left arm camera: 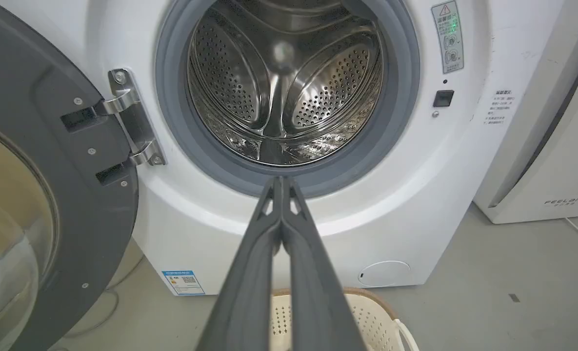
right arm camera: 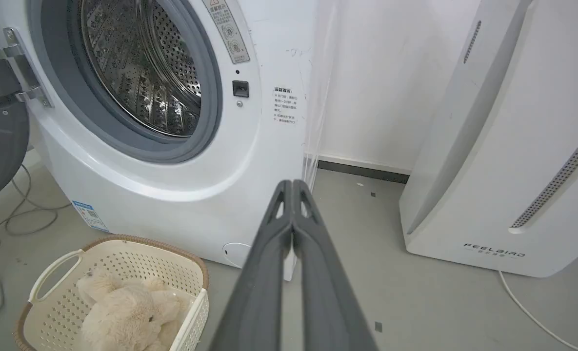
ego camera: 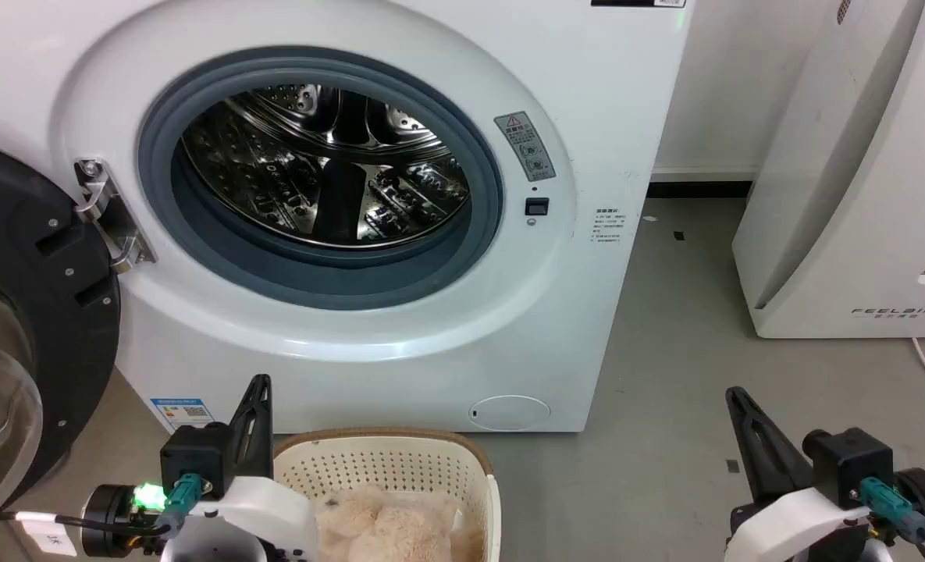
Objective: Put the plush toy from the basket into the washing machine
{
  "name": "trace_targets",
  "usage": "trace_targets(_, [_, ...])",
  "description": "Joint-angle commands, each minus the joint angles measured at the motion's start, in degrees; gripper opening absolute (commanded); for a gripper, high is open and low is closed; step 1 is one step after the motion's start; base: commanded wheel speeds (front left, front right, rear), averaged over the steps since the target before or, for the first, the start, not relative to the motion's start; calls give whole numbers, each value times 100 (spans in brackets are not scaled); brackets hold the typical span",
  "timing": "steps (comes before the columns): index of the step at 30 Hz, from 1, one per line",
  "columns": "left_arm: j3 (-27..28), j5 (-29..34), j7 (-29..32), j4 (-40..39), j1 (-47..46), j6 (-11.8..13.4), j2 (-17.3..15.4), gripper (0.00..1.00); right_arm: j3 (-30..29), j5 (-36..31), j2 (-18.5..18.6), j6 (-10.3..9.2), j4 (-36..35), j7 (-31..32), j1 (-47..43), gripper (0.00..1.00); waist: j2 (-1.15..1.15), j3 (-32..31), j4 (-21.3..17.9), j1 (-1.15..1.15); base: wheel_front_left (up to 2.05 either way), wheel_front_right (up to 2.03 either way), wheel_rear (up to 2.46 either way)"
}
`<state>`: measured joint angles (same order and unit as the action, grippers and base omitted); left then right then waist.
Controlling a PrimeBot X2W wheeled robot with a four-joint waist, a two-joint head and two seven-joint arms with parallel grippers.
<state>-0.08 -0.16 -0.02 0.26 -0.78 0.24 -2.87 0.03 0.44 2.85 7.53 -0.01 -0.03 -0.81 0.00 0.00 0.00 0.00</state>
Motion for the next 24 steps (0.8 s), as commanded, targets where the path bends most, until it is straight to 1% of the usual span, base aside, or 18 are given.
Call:
trace_targets(1, [8,16,2,-26,78,-24,0,0,-3,-44,3,-4,1,3,81,0,0,0,0,0,0,0,0])
trace_targets(20, [8,16,2,-26,78,-24,0,0,-3,-44,3,-4,1,3,81,0,0,0,0,0,0,0,0])
trace_targets(21, [0,0,-2,2,-1,3,0,100,0,3,0,1,0,-2,-2,100,0,0,0,0,0,0,0])
trace_targets(24, [-11,-7,-19,13,-4,14,0,100,-14,22,0,1,0,-19,-3,100,0,2,0,0,0,0,0])
